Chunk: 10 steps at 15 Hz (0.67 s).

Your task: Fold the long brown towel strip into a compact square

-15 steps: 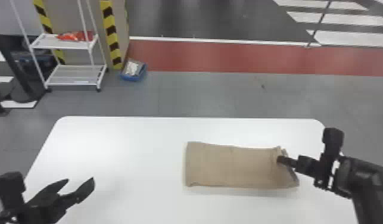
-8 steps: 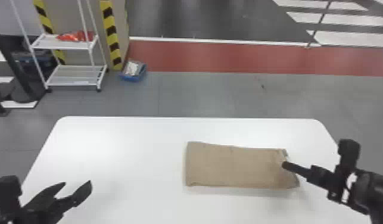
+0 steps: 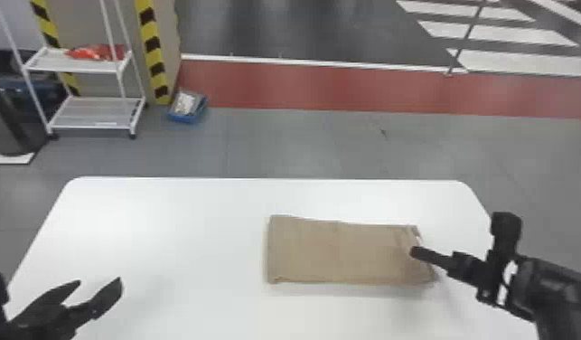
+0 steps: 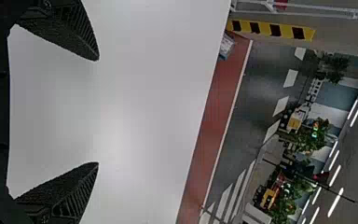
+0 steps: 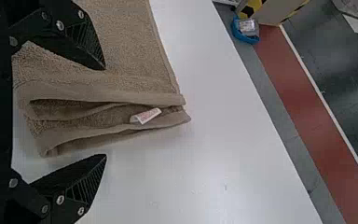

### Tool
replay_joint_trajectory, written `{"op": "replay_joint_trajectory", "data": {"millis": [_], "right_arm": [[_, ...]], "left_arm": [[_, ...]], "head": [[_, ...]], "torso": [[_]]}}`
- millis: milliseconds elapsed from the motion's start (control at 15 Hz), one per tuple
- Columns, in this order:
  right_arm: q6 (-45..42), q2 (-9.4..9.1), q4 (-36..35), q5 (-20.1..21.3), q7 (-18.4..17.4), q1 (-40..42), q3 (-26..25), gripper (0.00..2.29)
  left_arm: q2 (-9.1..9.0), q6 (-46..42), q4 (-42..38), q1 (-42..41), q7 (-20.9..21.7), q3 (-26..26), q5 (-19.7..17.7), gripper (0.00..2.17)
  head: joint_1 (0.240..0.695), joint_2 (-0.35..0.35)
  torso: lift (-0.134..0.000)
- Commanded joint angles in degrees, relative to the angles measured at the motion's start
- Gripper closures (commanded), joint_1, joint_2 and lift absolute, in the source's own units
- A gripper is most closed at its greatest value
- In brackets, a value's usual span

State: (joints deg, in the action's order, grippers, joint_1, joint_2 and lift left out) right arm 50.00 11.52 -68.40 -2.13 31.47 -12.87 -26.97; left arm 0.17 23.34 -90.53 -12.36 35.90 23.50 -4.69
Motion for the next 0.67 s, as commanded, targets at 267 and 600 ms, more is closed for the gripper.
{"op": "replay_joint_trajectory", "data": {"millis": [267, 600], "right_arm": [[-1.7, -0.09, 2.2, 2.0, -0.4, -0.8, 2.2, 0.71], [0.4, -0.18, -1.4, -1.7, -0.2, 1.1, -2.2, 1.51]], "left_arm": [[-0.32, -0.3, -0.1, -0.5, 0.1, 0.6, -0.7, 0.08], [-0.32, -0.3, -0.2, -0.6, 0.2, 0.7, -0.7, 0.08]], "head": [[0.695, -0.097], [0.695, -0.105]], "torso": [[0.000], [0.000]]}}
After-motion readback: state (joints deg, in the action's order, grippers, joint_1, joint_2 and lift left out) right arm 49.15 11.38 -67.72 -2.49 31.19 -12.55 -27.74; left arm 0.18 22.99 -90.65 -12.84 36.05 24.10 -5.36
